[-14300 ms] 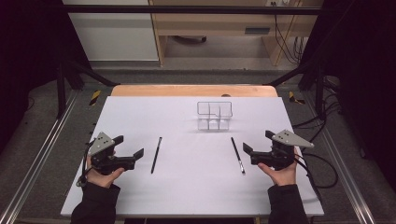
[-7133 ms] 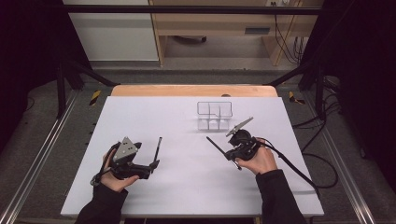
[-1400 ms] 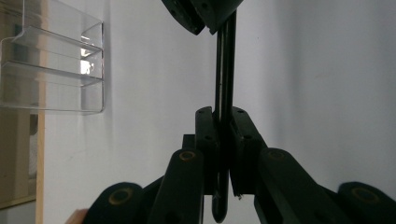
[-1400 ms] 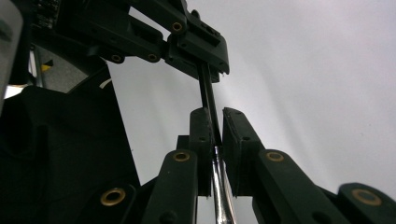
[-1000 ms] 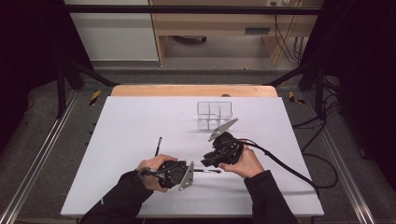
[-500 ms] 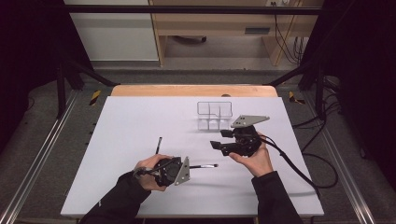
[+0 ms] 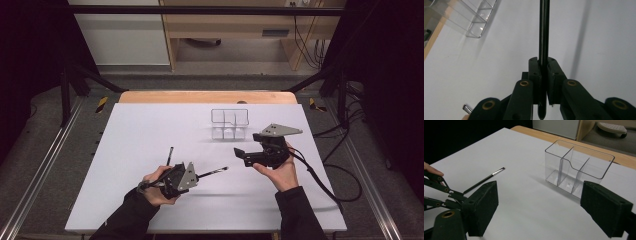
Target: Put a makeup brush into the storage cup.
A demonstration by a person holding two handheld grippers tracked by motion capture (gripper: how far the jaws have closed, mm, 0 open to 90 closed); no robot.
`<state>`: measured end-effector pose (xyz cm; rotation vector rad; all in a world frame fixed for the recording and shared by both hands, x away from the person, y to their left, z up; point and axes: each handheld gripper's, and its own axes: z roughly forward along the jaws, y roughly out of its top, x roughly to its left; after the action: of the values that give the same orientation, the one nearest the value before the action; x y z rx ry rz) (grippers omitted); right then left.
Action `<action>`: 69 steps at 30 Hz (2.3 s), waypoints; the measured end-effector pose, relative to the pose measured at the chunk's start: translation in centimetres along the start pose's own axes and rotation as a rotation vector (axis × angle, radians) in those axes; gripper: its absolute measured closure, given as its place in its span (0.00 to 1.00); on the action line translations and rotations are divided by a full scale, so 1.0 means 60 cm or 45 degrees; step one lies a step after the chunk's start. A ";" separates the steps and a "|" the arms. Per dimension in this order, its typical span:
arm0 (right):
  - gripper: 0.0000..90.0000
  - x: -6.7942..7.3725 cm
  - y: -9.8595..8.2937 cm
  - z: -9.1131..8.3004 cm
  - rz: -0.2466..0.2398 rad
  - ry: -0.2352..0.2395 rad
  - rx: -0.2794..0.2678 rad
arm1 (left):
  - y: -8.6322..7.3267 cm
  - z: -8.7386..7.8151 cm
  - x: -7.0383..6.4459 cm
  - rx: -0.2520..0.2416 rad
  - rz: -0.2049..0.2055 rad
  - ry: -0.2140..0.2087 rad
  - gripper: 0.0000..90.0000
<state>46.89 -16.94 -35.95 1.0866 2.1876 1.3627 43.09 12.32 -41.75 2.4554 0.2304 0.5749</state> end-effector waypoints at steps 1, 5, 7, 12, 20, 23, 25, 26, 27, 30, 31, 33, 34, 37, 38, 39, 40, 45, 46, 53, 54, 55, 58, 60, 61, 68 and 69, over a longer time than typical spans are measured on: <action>0.15 -0.001 -0.001 -0.002 0.006 -0.002 -0.010 | -0.002 -0.001 0.002 -0.013 -0.029 0.000 0.92; 0.13 -0.002 -0.006 -0.008 0.014 -0.026 -0.038 | -0.009 -0.003 0.008 -0.071 -0.153 0.003 0.92; 0.13 -0.002 -0.009 -0.010 0.021 -0.026 -0.042 | -0.012 -0.005 0.010 -0.091 -0.204 0.012 0.92; 0.12 -0.002 -0.023 -0.010 0.044 -0.026 -0.050 | -0.018 -0.005 0.011 -0.116 -0.288 0.023 0.92; 0.09 0.008 -0.036 -0.008 0.061 -0.006 -0.067 | -0.024 -0.006 0.013 -0.198 -0.447 0.067 0.92; 0.08 0.012 -0.038 -0.007 0.068 0.002 -0.079 | -0.024 -0.006 0.012 -0.225 -0.496 0.088 0.92; 0.08 0.016 -0.039 -0.005 0.078 0.003 -0.095 | -0.023 -0.006 0.011 -0.232 -0.520 0.098 0.92; 0.08 0.017 -0.040 -0.004 0.085 0.006 -0.102 | -0.023 -0.005 0.011 -0.236 -0.534 0.098 0.92; 0.09 0.018 -0.041 -0.003 0.089 0.005 -0.108 | -0.021 -0.005 0.009 -0.241 -0.547 0.105 0.92; 0.09 0.021 -0.043 0.000 0.093 0.011 -0.109 | -0.016 -0.002 0.006 -0.253 -0.572 0.121 0.92; 0.09 0.022 -0.044 0.002 0.096 0.010 -0.113 | -0.015 -0.002 0.005 -0.259 -0.584 0.126 0.92; 0.09 0.025 -0.045 0.003 0.103 0.018 -0.124 | -0.012 -0.001 0.004 -0.269 -0.600 0.141 0.92; 0.09 0.026 -0.045 0.003 0.105 0.024 -0.133 | -0.011 0.000 0.004 -0.274 -0.609 0.146 0.92; 0.10 0.028 -0.045 0.003 0.124 0.040 -0.158 | -0.007 0.004 0.003 -0.289 -0.646 0.158 0.92; 0.10 0.029 -0.045 0.003 0.129 0.042 -0.168 | -0.006 0.005 0.002 -0.293 -0.659 0.160 0.92; 0.10 0.030 -0.045 0.004 0.133 0.047 -0.177 | -0.005 0.007 0.002 -0.295 -0.667 0.163 0.92; 0.10 0.031 -0.045 0.005 0.138 0.052 -0.185 | -0.003 0.008 0.001 -0.298 -0.678 0.167 0.92; 0.12 0.039 -0.045 0.013 0.148 0.055 -0.196 | 0.004 0.015 -0.002 -0.312 -0.709 0.175 0.92; 0.12 0.041 -0.044 0.015 0.153 0.059 -0.199 | 0.005 0.016 -0.003 -0.309 -0.712 0.178 0.92; 0.16 0.052 -0.044 0.025 0.204 0.098 -0.232 | 0.012 0.021 -0.010 -0.327 -0.731 0.183 0.92; 0.17 0.053 -0.044 0.026 0.211 0.101 -0.235 | 0.013 0.022 -0.011 -0.329 -0.740 0.185 0.92; 0.18 0.054 -0.043 0.027 0.218 0.108 -0.239 | 0.014 0.023 -0.011 -0.332 -0.746 0.185 0.92; 0.20 0.060 -0.042 0.032 0.221 0.115 -0.245 | 0.016 0.024 -0.013 -0.353 -0.773 0.178 0.92; 0.22 0.065 -0.042 0.036 0.227 0.127 -0.244 | 0.016 0.026 -0.016 -0.355 -0.778 0.181 0.92; 0.23 0.067 -0.042 0.039 0.228 0.129 -0.246 | 0.017 0.027 -0.017 -0.352 -0.781 0.180 0.92; 0.29 0.075 -0.044 0.055 0.265 0.144 -0.252 | 0.018 0.030 -0.022 -0.378 -0.817 0.190 0.92; 0.29 0.075 -0.045 0.058 0.269 0.145 -0.251 | 0.018 0.030 -0.023 -0.383 -0.822 0.190 0.92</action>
<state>45.02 -12.09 -39.48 1.2182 2.0055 1.7305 42.74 10.11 -42.88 1.8973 0.8864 0.4591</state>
